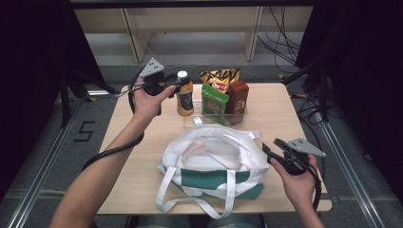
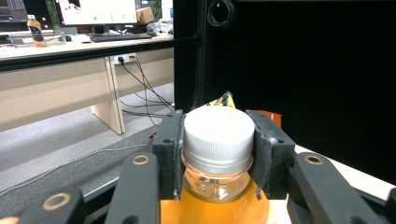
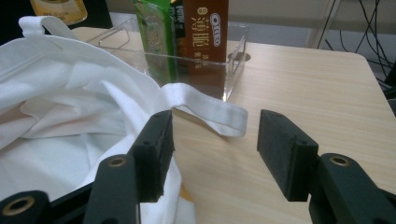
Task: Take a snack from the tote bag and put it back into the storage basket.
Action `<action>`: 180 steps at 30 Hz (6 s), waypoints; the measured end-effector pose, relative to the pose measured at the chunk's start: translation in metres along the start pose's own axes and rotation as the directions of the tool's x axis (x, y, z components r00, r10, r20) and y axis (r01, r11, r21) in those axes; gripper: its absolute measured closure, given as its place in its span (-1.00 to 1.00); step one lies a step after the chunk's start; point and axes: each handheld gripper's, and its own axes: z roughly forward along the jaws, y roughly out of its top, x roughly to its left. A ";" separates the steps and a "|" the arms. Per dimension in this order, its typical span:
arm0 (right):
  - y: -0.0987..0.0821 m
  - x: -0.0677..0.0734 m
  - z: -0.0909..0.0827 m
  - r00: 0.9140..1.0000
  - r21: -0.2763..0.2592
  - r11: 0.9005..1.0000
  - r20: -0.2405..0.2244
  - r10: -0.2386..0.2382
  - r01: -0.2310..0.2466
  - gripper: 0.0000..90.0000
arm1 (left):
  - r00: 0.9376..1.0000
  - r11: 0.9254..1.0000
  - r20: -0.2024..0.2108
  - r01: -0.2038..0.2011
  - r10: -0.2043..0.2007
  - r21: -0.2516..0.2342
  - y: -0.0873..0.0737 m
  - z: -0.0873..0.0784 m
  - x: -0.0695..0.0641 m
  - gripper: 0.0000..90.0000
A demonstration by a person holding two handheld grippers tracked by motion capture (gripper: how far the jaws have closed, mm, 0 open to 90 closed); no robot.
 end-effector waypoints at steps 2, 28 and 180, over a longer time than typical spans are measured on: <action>0.001 -0.002 0.001 1.000 -0.010 1.000 -0.002 -0.022 0.022 0.03 | 1.000 1.000 0.000 -0.002 0.002 0.001 0.001 0.001 0.001 0.30; 0.000 0.000 0.000 1.000 -0.005 1.000 0.001 -0.008 0.008 0.03 | 1.000 0.999 -0.010 -0.008 0.008 0.039 -0.007 0.019 0.013 0.30; -0.003 -0.003 0.004 0.999 -0.009 0.999 -0.017 -0.037 0.037 0.01 | 0.998 0.981 -0.055 0.024 -0.014 0.192 -0.062 0.065 0.033 0.30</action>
